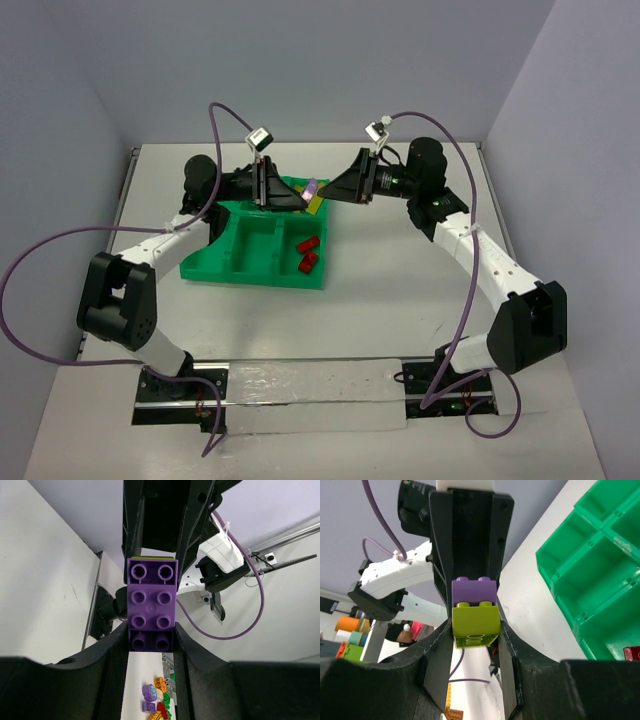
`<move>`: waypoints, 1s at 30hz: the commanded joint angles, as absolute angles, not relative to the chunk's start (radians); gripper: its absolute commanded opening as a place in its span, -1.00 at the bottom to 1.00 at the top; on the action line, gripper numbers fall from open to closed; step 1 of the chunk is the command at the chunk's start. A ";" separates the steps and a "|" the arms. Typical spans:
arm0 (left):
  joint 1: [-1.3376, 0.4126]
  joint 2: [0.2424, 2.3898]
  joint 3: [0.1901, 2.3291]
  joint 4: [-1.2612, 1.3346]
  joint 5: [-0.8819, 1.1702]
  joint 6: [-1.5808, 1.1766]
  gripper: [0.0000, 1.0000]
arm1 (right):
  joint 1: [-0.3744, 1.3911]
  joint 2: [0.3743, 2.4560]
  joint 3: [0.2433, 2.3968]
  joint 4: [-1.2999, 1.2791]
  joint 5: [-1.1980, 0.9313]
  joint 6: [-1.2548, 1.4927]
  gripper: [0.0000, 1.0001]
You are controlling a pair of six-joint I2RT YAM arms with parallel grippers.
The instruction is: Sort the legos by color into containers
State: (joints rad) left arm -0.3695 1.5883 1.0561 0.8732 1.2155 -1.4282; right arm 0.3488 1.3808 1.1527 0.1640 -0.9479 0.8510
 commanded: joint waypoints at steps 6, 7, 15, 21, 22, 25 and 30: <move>-0.178 1.493 1.075 0.773 1.224 -1.352 -1.00 | 0.347 1.369 1.099 0.229 -0.970 0.857 -1.00; -0.171 1.485 1.074 0.770 1.224 -1.344 -1.00 | 0.346 1.370 1.100 0.226 -0.965 0.857 -1.00; -0.144 1.419 1.289 -0.528 0.648 -0.547 -1.00 | 0.363 1.458 1.312 -0.200 -0.461 0.731 -1.00; -0.168 1.315 1.112 -0.653 0.385 -0.520 -1.00 | 0.395 1.606 1.464 -0.341 -0.163 0.671 -1.00; -0.180 1.299 1.080 -0.658 0.358 -0.529 -1.00 | 0.399 1.625 1.490 -0.351 -0.139 0.662 -1.00; -0.217 1.276 1.020 -0.667 0.264 -0.548 -1.00 | 0.415 1.712 1.558 -0.358 -0.106 0.647 -1.00; -0.260 1.287 0.969 -0.632 0.204 -0.582 -1.00 | 0.426 1.820 1.659 -0.360 -0.086 0.639 -1.00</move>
State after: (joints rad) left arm -0.2318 1.3090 0.9808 -0.6374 0.3171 -0.5823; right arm 0.4105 1.7702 1.5498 -0.3502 -0.1610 0.6703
